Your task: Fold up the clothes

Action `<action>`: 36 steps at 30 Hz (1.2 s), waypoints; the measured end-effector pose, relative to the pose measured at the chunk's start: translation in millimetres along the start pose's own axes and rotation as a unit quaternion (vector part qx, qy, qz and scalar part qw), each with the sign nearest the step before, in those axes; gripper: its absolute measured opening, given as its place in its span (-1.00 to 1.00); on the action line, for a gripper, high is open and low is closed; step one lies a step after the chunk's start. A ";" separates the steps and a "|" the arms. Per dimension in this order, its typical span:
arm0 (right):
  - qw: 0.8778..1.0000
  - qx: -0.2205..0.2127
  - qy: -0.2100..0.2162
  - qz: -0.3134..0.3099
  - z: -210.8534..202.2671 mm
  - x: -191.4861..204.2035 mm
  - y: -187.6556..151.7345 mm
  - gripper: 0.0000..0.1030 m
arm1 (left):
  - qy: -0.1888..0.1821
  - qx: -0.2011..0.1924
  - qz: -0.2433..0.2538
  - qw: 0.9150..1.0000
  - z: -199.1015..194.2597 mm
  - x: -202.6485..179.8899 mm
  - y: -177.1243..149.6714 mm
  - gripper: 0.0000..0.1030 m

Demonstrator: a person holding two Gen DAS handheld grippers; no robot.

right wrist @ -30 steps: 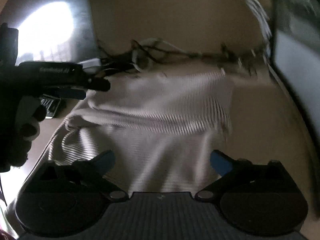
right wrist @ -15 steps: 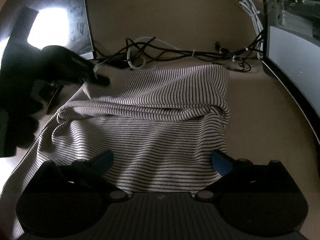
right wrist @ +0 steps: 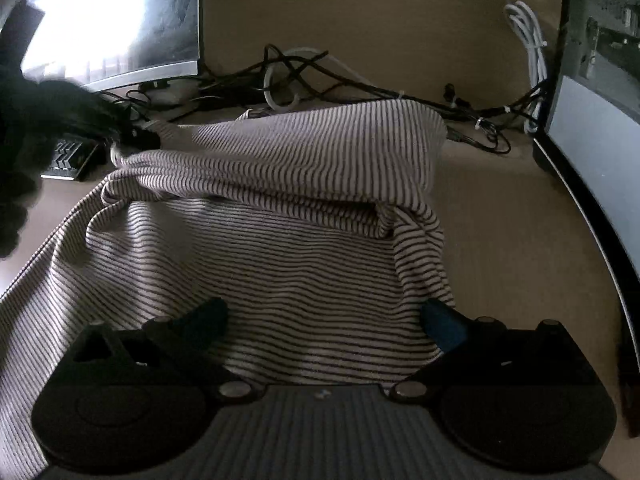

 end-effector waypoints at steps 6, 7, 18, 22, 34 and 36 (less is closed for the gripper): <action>0.999 0.049 0.000 0.018 -1.0 0.2 5.6 1.00 | -0.004 0.000 0.010 1.000 -3.1 0.3 0.2 -0.87; 0.998 0.066 0.002 0.010 -0.9 1.7 6.9 1.00 | -0.005 0.002 0.009 1.000 -2.0 -0.1 -0.2 -0.86; 0.995 -0.084 0.050 0.031 -28.0 -11.4 104.4 0.23 | 0.004 0.011 0.005 1.000 -2.9 0.1 -1.0 -0.75; 0.998 -0.020 0.031 0.059 20.6 -26.4 98.5 0.01 | 0.007 0.015 0.003 1.000 -1.5 0.9 -1.7 -0.65; 0.999 0.001 0.012 0.031 49.8 -34.4 78.5 0.23 | 0.006 0.000 -0.027 1.000 -28.3 2.6 11.6 -0.63; 0.999 -0.003 0.010 0.033 48.5 -33.8 78.2 0.24 | -0.013 -0.031 -0.032 0.999 -44.8 -2.0 20.3 -0.63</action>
Point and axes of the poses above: each gripper's, at about its wrist camera, not at the fingertips, and z roughly the way its jaws point, x to its left, y to its top, the point moved 6 cm from there along z, roughly the way its jaws point, and after that the axes turned 14 degrees about z, right-handed, at the moved point
